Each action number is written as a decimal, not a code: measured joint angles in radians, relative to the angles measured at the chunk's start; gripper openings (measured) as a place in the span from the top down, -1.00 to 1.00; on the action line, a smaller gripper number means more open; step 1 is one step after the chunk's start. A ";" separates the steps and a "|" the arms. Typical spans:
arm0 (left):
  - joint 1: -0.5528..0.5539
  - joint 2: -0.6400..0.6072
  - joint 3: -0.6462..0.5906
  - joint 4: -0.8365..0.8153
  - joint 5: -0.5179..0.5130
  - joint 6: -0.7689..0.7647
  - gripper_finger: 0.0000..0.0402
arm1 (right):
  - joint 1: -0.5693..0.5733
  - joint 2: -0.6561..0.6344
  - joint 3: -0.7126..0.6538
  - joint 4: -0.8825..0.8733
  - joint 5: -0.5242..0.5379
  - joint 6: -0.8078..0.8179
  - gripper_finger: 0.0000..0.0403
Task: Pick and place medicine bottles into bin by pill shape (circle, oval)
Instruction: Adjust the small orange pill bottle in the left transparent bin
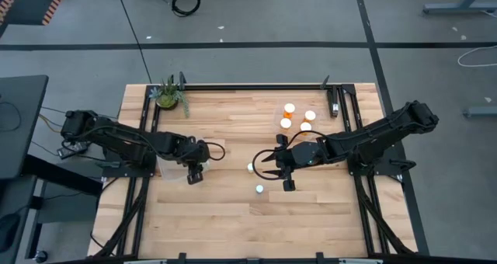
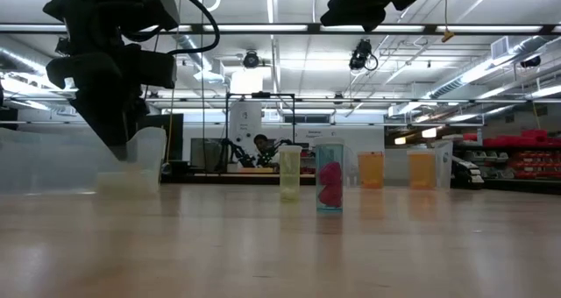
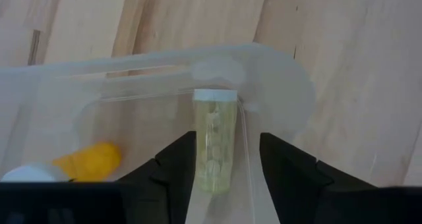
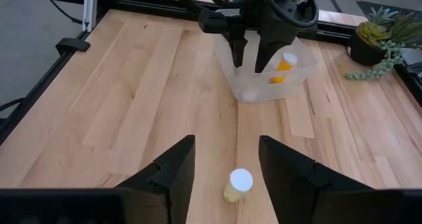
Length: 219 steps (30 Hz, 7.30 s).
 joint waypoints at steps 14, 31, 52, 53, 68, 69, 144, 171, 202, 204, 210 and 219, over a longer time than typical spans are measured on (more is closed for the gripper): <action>0.006 0.097 0.000 0.033 0.000 0.069 0.17 | 0.000 0.000 0.000 0.001 0.000 -0.003 0.13; 0.011 0.167 0.002 0.042 -0.003 0.107 0.48 | 0.000 0.000 0.000 0.008 0.000 -0.003 0.13; 0.011 0.163 0.000 0.034 -0.001 0.101 0.47 | 0.000 0.000 0.000 0.007 0.000 -0.003 0.13; 0.011 0.162 0.000 0.032 -0.001 0.101 0.48 | 0.000 0.000 0.000 0.007 0.000 -0.003 0.13; 0.009 0.057 0.000 -0.058 0.001 0.042 0.48 | 0.000 0.000 0.000 0.007 0.000 -0.003 0.13; 0.009 0.046 0.000 -0.062 0.001 0.038 0.48 | 0.000 0.000 0.000 0.007 0.000 -0.003 0.13; -0.073 0.048 0.201 0.891 -0.005 0.523 0.40 | -0.039 0.000 -0.147 0.687 0.004 -0.297 0.13; -0.064 0.048 0.203 0.995 -0.062 0.604 0.40 | -0.074 0.001 0.011 0.486 -0.003 -0.298 0.13; -0.063 0.047 0.206 1.180 -0.068 0.656 0.37 | -0.028 -0.042 0.010 0.302 0.055 -0.276 0.13; -0.060 0.047 0.206 1.198 -0.068 0.656 0.38 | -0.046 -0.042 0.010 0.322 0.008 -0.272 0.13; -0.057 0.047 0.206 1.211 -0.051 0.656 0.41 | -0.078 -0.042 0.010 0.398 -0.081 -0.274 0.13; -0.058 0.047 0.206 1.212 -0.046 0.655 0.39 | -0.077 -0.042 0.010 0.416 -0.127 -0.260 0.13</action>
